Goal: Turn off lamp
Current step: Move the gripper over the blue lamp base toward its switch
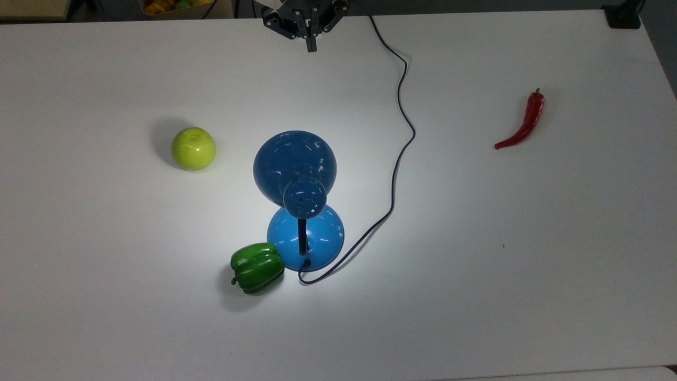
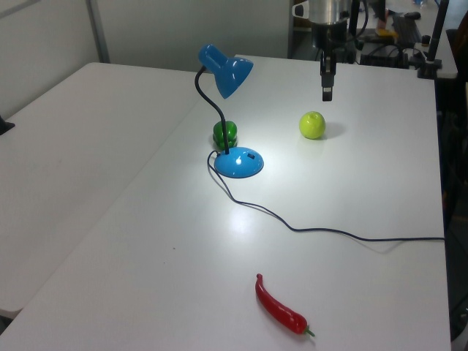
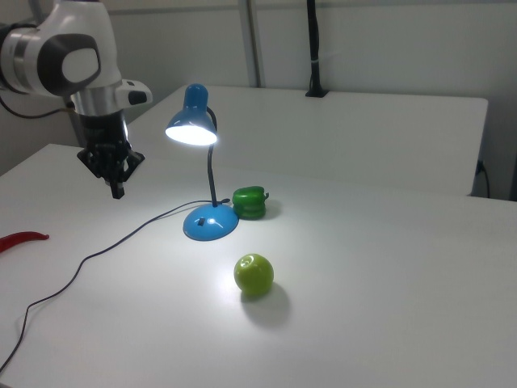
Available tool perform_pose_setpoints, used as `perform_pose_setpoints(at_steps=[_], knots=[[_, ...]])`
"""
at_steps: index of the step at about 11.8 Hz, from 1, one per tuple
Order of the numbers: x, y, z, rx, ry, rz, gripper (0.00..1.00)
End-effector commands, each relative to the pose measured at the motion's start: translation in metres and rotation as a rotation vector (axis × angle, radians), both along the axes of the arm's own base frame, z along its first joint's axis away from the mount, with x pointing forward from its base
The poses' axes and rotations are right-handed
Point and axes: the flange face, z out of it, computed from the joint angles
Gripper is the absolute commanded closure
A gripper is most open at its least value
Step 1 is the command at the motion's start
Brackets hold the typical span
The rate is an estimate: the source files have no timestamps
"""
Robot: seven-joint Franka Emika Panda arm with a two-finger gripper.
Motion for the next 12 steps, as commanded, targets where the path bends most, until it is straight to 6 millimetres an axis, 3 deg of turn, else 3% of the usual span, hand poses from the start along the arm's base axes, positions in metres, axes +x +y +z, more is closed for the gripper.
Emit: perform_pose_setpoints(at_steps=[1, 5, 12], knots=[[-0.007, 0.01, -0.037, -0.037, -0.016, 0.04, 1.0], [-0.003, 0.009, -0.078, -0.052, -0.062, 0.04, 1.0], [0.013, 0.013, -0.118, -0.036, -0.172, -0.062, 1.0]])
